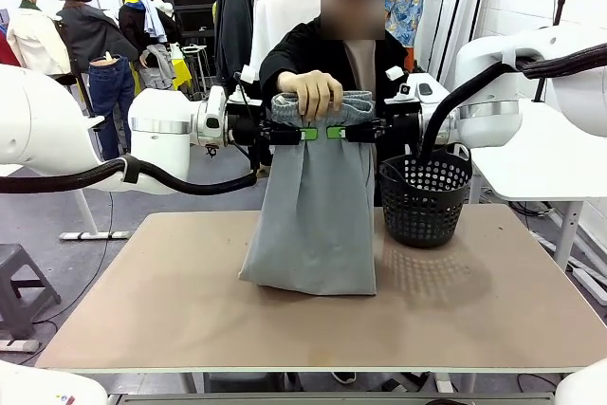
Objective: Fold the training pants.
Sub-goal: Fold the Training pants in half.
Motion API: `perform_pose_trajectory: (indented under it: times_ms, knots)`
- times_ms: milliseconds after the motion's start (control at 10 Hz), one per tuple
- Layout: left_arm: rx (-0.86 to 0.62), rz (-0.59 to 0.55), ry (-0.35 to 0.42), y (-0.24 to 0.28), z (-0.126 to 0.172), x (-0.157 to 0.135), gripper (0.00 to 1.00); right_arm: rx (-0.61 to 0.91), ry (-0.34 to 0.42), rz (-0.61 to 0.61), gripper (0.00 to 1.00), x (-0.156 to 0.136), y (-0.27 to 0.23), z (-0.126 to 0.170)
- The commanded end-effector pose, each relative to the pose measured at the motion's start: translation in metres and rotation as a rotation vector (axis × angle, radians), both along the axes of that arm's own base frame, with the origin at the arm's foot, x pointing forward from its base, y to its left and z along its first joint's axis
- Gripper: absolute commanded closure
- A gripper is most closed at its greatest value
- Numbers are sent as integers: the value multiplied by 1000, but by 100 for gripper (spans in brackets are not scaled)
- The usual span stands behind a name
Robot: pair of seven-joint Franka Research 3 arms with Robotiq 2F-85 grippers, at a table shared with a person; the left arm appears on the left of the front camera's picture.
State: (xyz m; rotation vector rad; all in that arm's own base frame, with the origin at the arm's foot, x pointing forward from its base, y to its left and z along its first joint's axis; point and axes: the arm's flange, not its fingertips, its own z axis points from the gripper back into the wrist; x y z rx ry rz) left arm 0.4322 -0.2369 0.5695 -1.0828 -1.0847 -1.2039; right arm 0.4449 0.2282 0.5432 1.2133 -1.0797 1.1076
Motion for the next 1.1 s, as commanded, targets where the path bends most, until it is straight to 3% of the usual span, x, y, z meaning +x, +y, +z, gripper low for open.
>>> perform_pose_trajectory:
  times_ms: [0, 1000]
  knots:
    - [-35, -9, -16, 0, 1, -5, 100, 10, 1, -2, 100, 0, 1, 3]
    - [-35, -9, -16, 0, 1, -5, 100, 10, 1, -2, 100, 0, 1, 3]
